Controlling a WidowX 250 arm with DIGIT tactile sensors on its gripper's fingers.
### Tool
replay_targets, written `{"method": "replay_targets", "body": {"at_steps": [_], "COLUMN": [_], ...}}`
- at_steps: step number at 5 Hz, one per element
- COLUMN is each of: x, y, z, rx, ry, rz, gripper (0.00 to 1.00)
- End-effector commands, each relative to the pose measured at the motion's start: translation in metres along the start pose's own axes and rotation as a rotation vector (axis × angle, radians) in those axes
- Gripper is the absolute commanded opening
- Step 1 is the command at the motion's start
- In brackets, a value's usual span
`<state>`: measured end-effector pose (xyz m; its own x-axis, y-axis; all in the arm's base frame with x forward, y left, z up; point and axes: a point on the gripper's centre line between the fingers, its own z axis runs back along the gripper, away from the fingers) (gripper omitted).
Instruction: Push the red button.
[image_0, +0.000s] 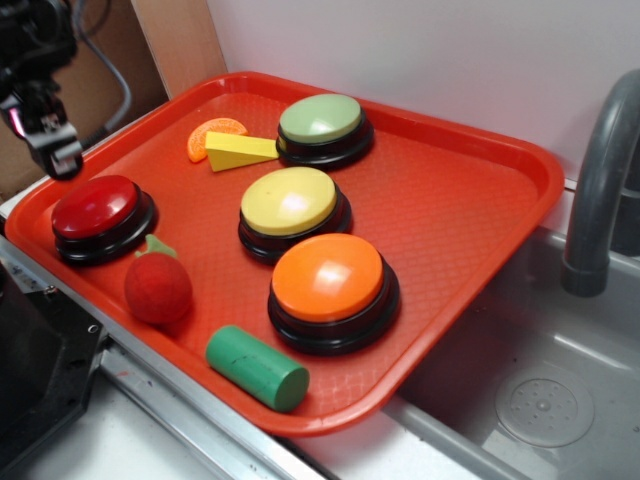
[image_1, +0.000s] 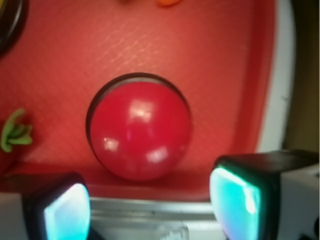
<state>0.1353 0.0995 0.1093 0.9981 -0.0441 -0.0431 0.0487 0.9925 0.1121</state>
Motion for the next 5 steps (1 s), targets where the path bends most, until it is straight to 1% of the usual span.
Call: {"method": "replay_targets", "body": {"at_steps": [1, 2, 3, 4, 5], "x": [-0.007, -0.008, -0.009, -0.009, -0.011], "y": [0.016, 0.014, 0.014, 0.017, 0.019], "z": [0.022, 0.034, 0.041, 0.048, 0.057], "rx": [-0.05, -0.058, -0.027, -0.05, -0.045], "ry": [-0.098, -0.08, -0.086, -0.088, -0.093], "rz": [0.066, 0.022, 0.019, 0.048, 0.066], "gripper": [1.0, 1.0, 1.0, 1.0, 1.0]}}
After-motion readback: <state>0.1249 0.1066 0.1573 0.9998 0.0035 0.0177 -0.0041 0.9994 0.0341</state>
